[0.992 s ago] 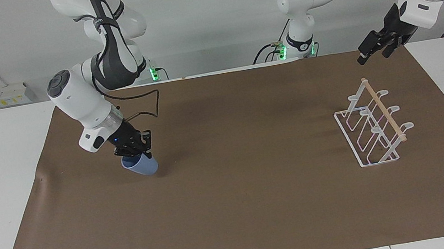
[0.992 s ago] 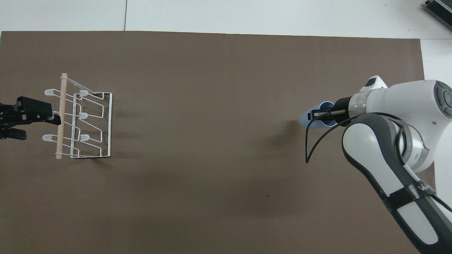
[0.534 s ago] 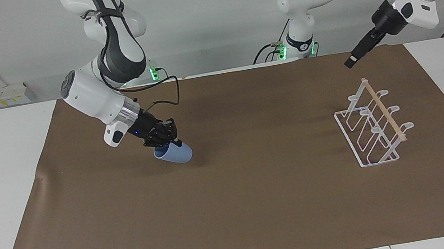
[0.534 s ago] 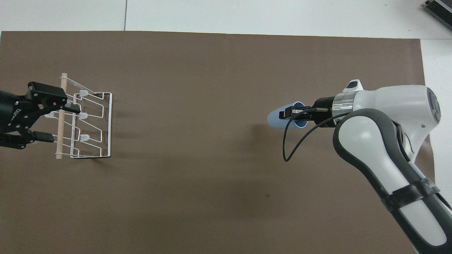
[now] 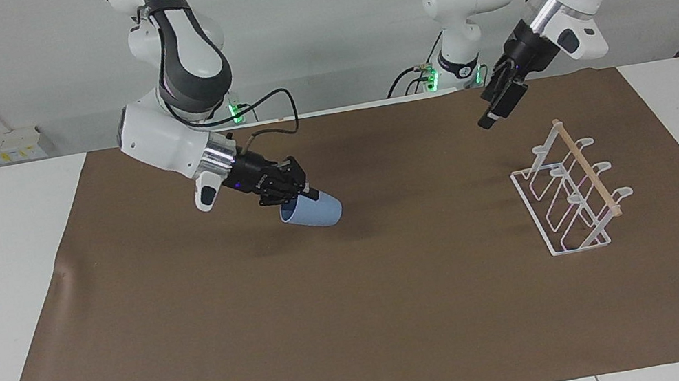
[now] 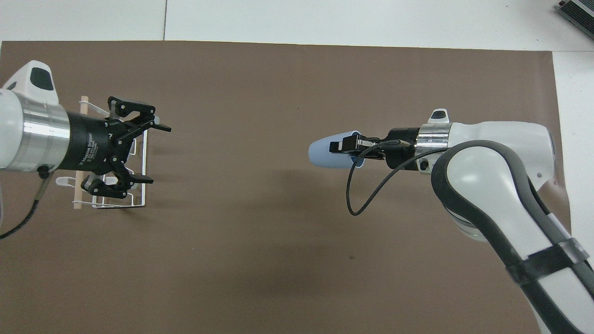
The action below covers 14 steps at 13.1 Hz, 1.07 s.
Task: Hang cup on cup holder
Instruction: 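Carry the cup toward the rack while the left gripper reaches toward it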
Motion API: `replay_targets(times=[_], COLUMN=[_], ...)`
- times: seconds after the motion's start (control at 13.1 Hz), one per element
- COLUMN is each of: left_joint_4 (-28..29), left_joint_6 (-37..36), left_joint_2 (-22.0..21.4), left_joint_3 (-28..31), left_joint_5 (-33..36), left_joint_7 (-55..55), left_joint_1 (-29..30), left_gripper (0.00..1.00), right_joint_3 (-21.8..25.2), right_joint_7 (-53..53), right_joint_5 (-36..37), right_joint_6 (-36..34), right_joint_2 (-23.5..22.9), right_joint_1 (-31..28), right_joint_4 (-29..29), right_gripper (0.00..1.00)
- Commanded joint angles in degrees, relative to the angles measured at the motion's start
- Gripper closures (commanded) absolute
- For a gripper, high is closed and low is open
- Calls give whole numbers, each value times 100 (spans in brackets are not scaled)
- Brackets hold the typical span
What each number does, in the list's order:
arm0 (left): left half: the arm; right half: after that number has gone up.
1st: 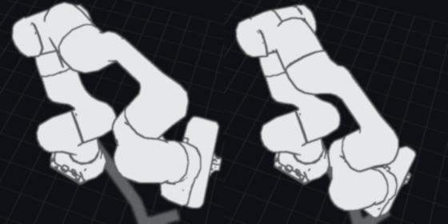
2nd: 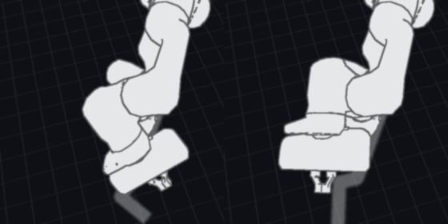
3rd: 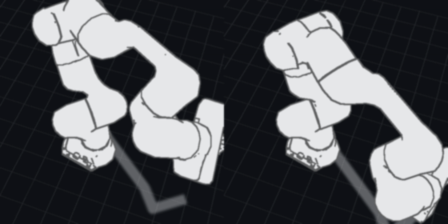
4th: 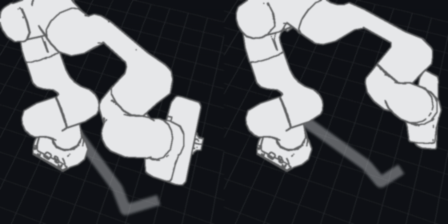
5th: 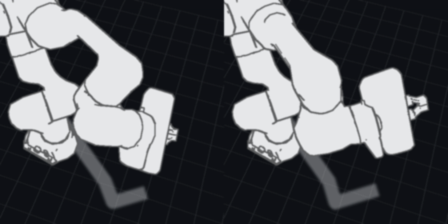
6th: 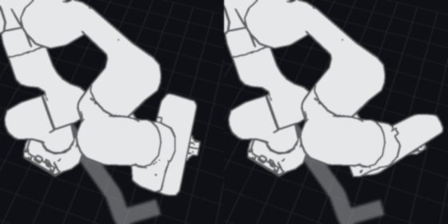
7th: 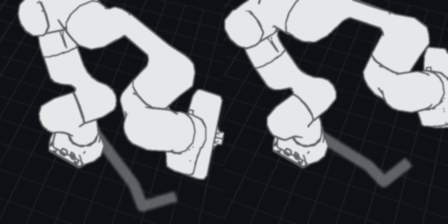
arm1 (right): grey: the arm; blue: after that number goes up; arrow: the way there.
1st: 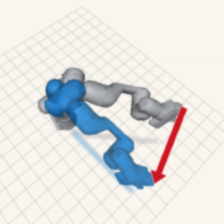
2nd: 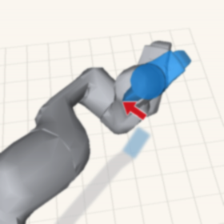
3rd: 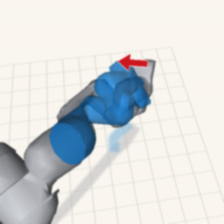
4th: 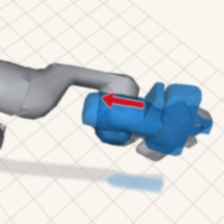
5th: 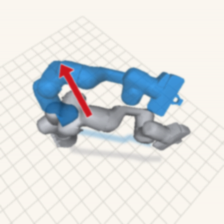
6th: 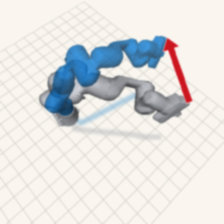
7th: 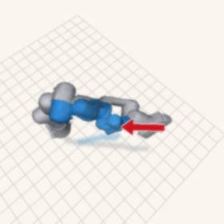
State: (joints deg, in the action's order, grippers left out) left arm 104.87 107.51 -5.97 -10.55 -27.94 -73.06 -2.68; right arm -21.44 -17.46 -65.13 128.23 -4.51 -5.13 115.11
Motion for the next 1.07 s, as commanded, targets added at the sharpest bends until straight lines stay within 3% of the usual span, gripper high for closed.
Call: replay_targets(times=[0.0,0.15,0.38,0.76,0.99], left_joint_4=[832,886,965,1150,1334], left_joint_6=[752,1270,1457,1598,1616], left_joint_2=[-475,-423,-378,-352,-352], left_joint_3=[80,80,80,80,71], left_joint_5=[-692,-1070,-1546,-1547,-1547], left_joint_7=[-865,-1122,-1316,-1387,-1422], left_joint_1=[-127,-293,-451,-778,-830], left_gripper=[0,0,0,0,0], right_joint_3=[-35,-44,-53,-53,-62], right_joint_7=[-117,-47,-20,278,340], right_joint_5=[-779,-949,-1247,-1494,-1512], right_joint_6=[44,481,1009,1941,1995], right_joint_2=[257,345,407,477,573], right_joint_1=[116,388,897,1627,1751], right_joint_4=[29,29,37,46,55], right_gripper=[100,100,100,100,100])
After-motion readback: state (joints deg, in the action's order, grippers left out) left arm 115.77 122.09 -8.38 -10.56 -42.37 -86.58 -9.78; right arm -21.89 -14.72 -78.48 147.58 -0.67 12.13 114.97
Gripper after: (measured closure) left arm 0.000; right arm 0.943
